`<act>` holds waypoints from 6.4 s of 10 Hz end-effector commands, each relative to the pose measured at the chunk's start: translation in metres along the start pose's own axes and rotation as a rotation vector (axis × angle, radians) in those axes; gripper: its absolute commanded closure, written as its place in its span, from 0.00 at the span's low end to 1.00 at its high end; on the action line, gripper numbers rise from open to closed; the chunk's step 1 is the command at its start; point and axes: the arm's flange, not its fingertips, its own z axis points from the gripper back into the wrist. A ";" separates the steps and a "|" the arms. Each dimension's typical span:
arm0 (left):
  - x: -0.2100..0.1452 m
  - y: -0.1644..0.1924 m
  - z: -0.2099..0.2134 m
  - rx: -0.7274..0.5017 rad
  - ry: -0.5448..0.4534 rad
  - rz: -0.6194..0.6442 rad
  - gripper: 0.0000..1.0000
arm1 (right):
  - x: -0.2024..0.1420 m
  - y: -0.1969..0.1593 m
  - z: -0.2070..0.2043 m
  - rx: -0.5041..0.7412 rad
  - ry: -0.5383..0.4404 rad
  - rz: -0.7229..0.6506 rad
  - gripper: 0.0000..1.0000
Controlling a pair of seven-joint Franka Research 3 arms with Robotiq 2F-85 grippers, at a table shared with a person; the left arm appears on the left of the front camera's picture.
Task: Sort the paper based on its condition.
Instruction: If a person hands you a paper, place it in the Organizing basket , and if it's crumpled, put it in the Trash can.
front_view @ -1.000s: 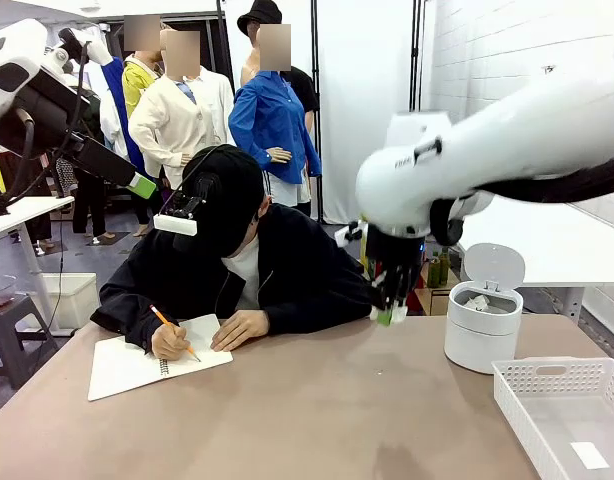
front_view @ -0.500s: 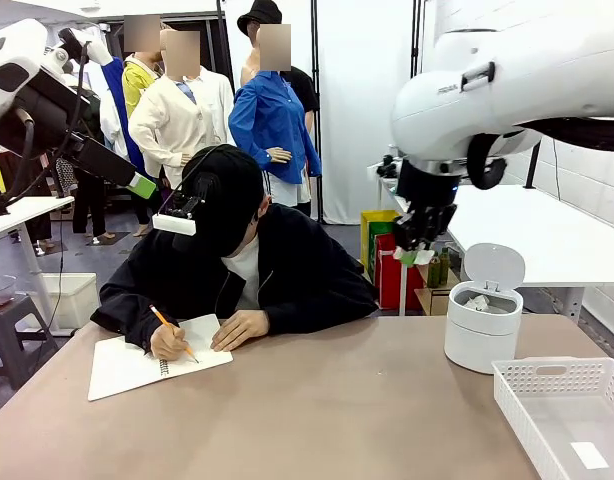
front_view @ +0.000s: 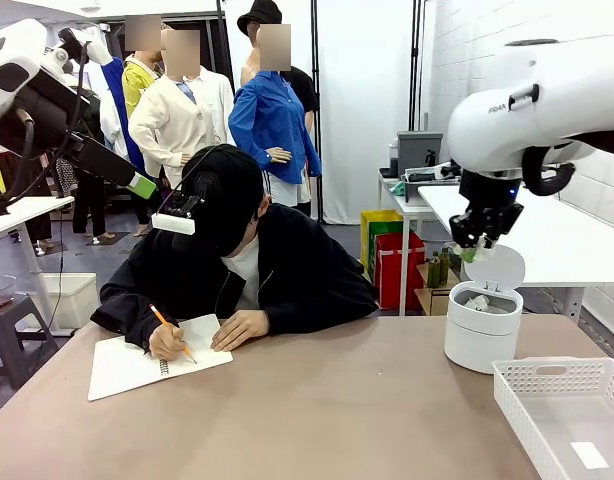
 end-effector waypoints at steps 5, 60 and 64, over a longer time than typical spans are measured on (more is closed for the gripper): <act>-0.001 0.001 0.000 -0.002 -0.005 0.003 0.00 | 0.016 -0.039 -0.079 -0.078 0.079 -0.040 0.60; -0.001 0.001 0.000 -0.002 -0.005 0.003 0.00 | 0.011 0.119 0.171 0.463 -0.354 0.509 0.00; -0.001 0.001 0.000 -0.002 -0.005 0.003 0.00 | 0.011 0.119 0.171 0.463 -0.354 0.509 0.00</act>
